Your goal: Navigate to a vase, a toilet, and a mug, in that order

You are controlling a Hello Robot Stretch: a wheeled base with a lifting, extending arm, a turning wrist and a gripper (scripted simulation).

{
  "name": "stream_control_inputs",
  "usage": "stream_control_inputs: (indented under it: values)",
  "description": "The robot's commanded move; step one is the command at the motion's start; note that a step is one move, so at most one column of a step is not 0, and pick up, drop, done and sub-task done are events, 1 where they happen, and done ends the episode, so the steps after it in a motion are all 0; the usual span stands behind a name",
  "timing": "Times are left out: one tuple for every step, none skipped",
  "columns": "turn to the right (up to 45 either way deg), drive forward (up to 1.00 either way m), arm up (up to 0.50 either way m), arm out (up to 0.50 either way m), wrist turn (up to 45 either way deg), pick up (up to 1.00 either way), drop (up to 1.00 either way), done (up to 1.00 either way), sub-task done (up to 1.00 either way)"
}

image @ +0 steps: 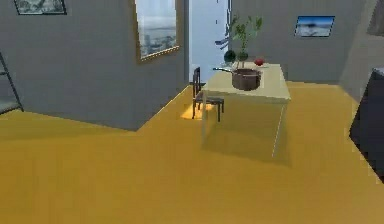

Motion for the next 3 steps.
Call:
stream_control_inputs:
  values:
    - [-3.0, 0.00, 0.00, 0.00, 0.0, 0.00, 0.00, 0.00, 0.00]
    - [0.0, 1.00, 0.00, 0.00, 0.0, 0.00, 0.00, 0.00, 0.00]
    - [0.0, 1.00, 0.00, 0.00, 0.0, 0.00, 0.00, 0.00, 0.00]
